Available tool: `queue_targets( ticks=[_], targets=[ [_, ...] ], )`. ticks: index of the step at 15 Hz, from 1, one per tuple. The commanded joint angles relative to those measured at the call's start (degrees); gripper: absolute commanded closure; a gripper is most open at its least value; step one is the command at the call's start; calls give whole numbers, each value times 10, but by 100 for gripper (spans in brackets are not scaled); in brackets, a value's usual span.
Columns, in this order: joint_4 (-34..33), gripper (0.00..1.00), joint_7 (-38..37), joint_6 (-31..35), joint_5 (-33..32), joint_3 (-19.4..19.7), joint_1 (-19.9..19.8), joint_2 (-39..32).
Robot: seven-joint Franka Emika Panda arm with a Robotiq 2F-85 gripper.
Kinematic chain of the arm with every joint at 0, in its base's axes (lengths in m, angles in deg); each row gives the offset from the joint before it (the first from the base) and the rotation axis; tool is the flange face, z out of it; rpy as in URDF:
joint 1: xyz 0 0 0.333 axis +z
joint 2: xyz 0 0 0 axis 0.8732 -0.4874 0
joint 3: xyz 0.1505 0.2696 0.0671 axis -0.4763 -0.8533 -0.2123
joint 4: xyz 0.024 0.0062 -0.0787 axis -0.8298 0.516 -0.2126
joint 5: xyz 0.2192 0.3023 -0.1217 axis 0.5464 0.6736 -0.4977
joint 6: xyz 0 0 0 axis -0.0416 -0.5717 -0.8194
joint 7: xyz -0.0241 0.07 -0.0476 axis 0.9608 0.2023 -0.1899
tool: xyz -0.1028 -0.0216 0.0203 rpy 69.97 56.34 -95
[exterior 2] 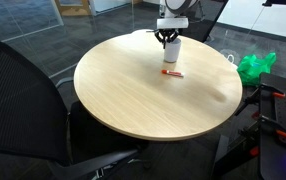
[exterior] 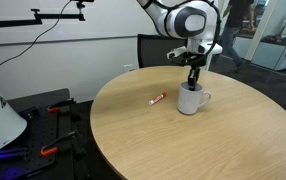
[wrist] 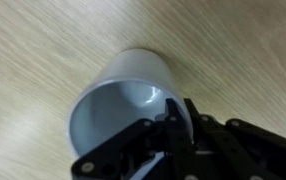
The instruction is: Move the mug to the left
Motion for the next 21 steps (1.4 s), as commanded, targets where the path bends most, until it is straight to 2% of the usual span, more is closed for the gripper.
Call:
queue_targets(
  ticks=[1,5,11,12,13,14,16,18,19,21],
  targets=[
    [-51,97,28,-34,1,-1,15,-20],
    [-71,97,33,-40,-4,2,32,-31],
    [-50,84,14,-26,-18,19,54,-16],
    [-41,76,12,-20,-22,23,57,-10],
    [-36,76,9,-18,-27,26,61,-5],
    [-27,70,7,-13,-32,30,65,2],
    [-14,69,5,-13,-38,35,71,16],
    [-1,56,6,-15,-44,38,77,30],
    [8,43,5,-14,-47,41,81,38],
    [32,23,1,-8,-58,45,88,58]
  ],
)
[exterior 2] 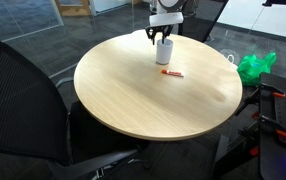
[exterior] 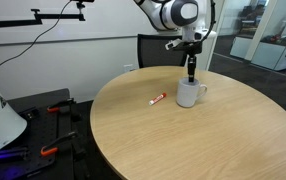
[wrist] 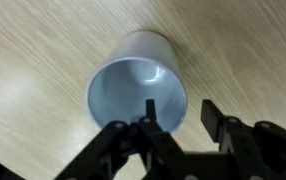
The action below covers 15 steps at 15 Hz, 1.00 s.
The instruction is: Move the mug to the left
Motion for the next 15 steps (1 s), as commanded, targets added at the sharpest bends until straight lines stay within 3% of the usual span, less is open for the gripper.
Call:
queue_targets(
  ticks=[1,3,4,15],
  targets=[
    [77,16,-19,11,-28,14,22,65],
    [107,2,-21,15,-39,15,27,91],
    [122,0,-16,14,-45,13,28,106],
    [339,0,9,8,-171,-6,35,333]
  ],
)
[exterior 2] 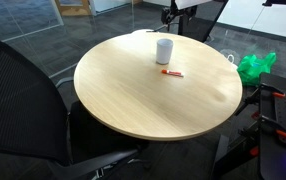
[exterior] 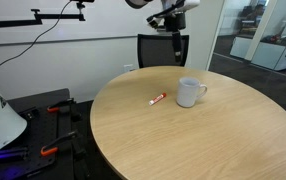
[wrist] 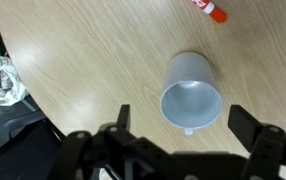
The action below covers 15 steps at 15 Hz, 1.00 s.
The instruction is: Move the mug to the left
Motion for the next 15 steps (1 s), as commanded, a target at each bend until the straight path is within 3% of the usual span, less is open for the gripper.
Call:
queue_targets(
  ticks=[1,12,13,15],
  targets=[
    [105,0,25,-7,-43,-18,-9,111],
    [222,0,311,-73,-12,-69,-83,258],
    [198,0,270,-56,-20,-75,-85,226],
    [202,0,275,-57,-20,-77,-92,230]
  ],
)
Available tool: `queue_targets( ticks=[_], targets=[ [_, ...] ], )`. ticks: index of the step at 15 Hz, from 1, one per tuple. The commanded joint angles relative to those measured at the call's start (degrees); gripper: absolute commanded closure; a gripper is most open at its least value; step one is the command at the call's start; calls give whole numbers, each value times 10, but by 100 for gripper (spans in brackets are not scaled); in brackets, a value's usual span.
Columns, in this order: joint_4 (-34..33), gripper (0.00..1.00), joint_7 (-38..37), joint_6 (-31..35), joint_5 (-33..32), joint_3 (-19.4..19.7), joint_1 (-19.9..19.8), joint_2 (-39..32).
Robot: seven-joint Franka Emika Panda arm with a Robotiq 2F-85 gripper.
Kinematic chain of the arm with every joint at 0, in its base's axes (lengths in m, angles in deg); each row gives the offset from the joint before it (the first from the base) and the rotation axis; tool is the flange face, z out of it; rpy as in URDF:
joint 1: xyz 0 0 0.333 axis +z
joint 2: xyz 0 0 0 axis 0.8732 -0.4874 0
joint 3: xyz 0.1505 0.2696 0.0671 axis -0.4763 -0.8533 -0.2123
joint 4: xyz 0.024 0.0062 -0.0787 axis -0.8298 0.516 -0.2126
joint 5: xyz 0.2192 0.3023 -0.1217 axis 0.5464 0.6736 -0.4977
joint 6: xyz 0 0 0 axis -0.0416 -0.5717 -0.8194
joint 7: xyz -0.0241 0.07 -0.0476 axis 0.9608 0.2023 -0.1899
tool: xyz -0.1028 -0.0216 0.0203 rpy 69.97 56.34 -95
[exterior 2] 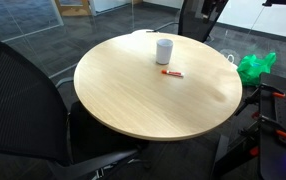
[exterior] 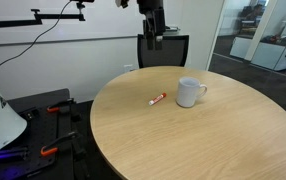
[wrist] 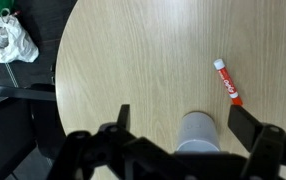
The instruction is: Move the mug to the left
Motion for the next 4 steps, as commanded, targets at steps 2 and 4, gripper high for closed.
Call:
queue_targets(
  ticks=[2,4],
  targets=[
    [-1,0,0,0,1,-18,-16,-4],
    [-1,0,0,0,1,-20,-16,-5]
  ],
)
